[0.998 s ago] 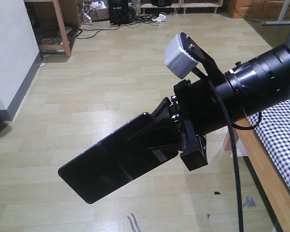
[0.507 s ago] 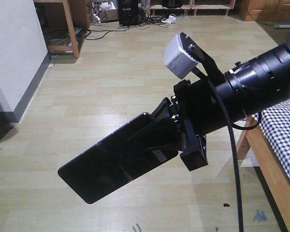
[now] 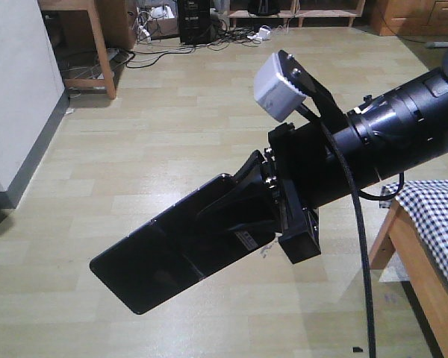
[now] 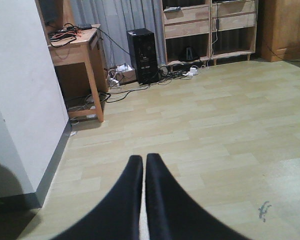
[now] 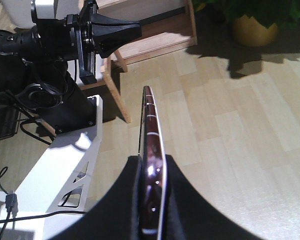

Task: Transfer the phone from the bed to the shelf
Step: 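Hold the smartphone in the right gripper while the base turns away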

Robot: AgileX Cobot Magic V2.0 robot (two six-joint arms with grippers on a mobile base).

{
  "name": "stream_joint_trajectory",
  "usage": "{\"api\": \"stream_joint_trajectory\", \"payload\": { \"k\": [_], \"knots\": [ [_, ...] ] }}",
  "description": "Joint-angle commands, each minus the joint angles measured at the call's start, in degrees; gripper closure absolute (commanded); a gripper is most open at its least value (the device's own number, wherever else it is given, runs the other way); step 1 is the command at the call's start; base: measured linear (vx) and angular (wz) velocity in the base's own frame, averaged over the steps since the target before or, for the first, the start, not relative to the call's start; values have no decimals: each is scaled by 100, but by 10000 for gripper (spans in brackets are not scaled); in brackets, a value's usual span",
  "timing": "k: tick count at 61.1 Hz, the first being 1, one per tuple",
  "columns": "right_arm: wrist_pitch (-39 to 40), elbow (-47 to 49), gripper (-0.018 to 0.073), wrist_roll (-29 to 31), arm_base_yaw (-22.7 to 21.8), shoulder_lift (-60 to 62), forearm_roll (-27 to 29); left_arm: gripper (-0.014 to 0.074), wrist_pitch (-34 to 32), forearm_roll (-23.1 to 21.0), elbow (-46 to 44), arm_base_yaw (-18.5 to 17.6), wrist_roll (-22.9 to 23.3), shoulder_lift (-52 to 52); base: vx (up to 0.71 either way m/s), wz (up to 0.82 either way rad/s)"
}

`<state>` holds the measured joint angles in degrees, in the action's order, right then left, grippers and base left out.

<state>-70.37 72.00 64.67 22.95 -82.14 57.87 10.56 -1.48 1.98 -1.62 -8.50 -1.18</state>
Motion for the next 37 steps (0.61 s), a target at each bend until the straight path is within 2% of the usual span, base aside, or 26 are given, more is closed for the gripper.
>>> {"api": "stream_joint_trajectory", "payload": {
  "k": [1, 37],
  "knots": [
    [-325, 147, 561, -15, -9, 216, 457, 595, -412, -52, -132, -15, 33, -23, 29, 0],
    [-325, 147, 561, -15, -9, 216, 457, 595, -412, -52, -132, -15, 33, -23, 35, -1]
  ]
}}
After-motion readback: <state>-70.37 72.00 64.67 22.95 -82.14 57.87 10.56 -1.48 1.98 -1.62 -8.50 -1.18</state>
